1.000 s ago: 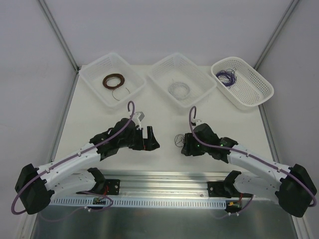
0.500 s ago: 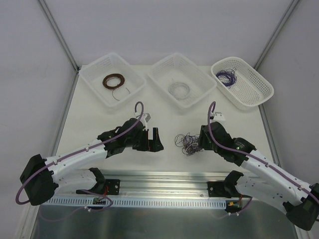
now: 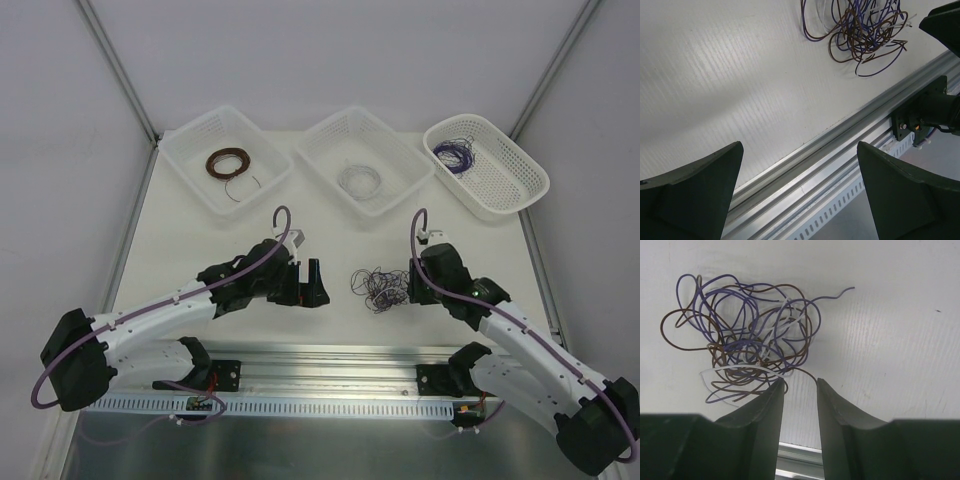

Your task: Untangle the cables

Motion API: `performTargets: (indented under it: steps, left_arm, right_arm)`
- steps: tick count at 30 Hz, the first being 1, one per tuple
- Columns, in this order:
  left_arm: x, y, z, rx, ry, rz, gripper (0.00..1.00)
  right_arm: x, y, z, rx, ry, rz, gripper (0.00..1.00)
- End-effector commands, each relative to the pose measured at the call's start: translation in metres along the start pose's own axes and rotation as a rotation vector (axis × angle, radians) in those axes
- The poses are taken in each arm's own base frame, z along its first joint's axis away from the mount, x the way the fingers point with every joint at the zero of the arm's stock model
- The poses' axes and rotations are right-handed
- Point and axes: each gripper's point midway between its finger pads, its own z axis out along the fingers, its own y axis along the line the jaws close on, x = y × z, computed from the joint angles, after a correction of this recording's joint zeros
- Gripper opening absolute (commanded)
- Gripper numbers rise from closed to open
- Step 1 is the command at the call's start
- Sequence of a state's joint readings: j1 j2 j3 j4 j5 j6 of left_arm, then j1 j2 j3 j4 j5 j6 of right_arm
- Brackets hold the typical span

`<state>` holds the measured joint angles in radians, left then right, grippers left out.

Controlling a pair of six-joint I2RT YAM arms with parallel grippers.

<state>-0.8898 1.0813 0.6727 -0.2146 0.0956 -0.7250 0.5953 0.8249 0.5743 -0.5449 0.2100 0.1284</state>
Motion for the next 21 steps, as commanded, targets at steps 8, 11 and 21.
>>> performTargets:
  steps: [8, 11, 21]
  left_arm:
    - [-0.011, -0.018, -0.001, 0.040, -0.024, 0.008, 0.99]
    - [-0.011, -0.018, -0.001, 0.039, -0.023, 0.010, 0.99]
    - [-0.007, -0.020, 0.003, 0.040, -0.002, 0.024, 0.99]
  right_arm:
    - [-0.002, 0.031, 0.019, -0.173, 0.016, -0.090, 0.35]
    - [-0.002, 0.031, 0.024, -0.170, 0.015, -0.085, 0.33]
    - [0.000, 0.034, 0.025, -0.185, 0.020, -0.088, 0.26]
